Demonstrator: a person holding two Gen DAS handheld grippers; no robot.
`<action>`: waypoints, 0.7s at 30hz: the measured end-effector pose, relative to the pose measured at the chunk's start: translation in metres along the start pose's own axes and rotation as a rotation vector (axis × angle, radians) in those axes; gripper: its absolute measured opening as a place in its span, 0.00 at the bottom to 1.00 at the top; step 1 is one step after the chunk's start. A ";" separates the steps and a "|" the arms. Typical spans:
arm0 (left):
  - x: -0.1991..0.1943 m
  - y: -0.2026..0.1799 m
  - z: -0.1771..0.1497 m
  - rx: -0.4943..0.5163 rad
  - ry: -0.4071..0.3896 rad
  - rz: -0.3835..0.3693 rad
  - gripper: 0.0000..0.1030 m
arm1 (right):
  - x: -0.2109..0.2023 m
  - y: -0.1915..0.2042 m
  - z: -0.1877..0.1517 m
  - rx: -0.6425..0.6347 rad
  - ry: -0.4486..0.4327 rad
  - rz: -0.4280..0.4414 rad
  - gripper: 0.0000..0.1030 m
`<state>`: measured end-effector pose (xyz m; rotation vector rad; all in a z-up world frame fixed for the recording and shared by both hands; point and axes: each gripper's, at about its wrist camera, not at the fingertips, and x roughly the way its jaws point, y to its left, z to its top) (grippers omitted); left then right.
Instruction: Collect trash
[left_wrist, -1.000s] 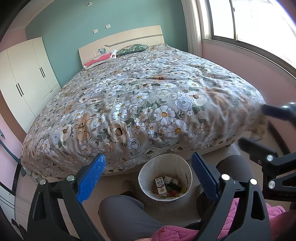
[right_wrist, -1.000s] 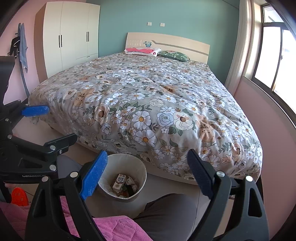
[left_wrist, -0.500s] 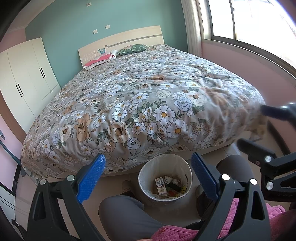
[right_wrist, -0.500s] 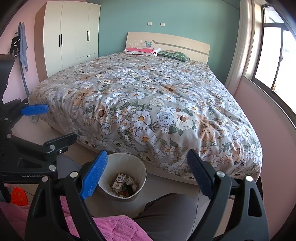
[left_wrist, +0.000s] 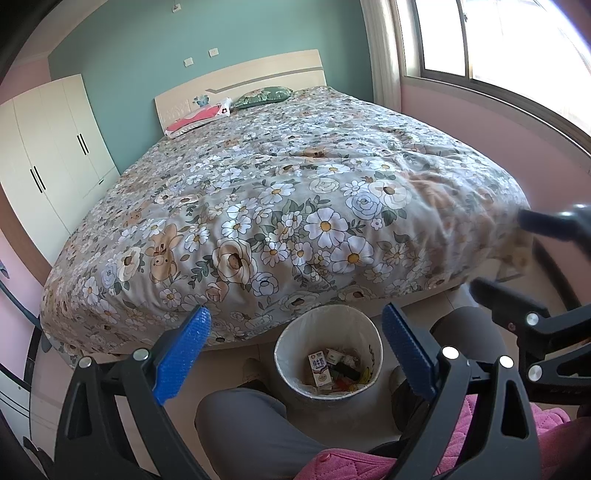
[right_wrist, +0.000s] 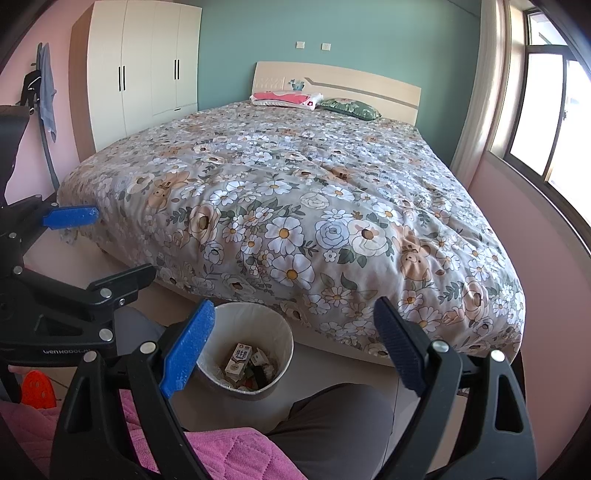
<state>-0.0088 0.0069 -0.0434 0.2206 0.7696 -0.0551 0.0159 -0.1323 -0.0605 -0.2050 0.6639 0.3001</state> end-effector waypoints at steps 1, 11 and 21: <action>0.000 -0.001 0.000 0.001 0.001 -0.003 0.92 | 0.000 0.000 -0.001 0.000 0.001 0.000 0.84; 0.000 0.001 -0.003 0.005 -0.002 -0.026 0.92 | 0.002 -0.002 -0.002 0.002 0.004 0.005 0.84; 0.004 0.007 -0.006 -0.017 0.017 -0.030 0.92 | 0.003 0.000 -0.005 0.004 0.006 0.005 0.84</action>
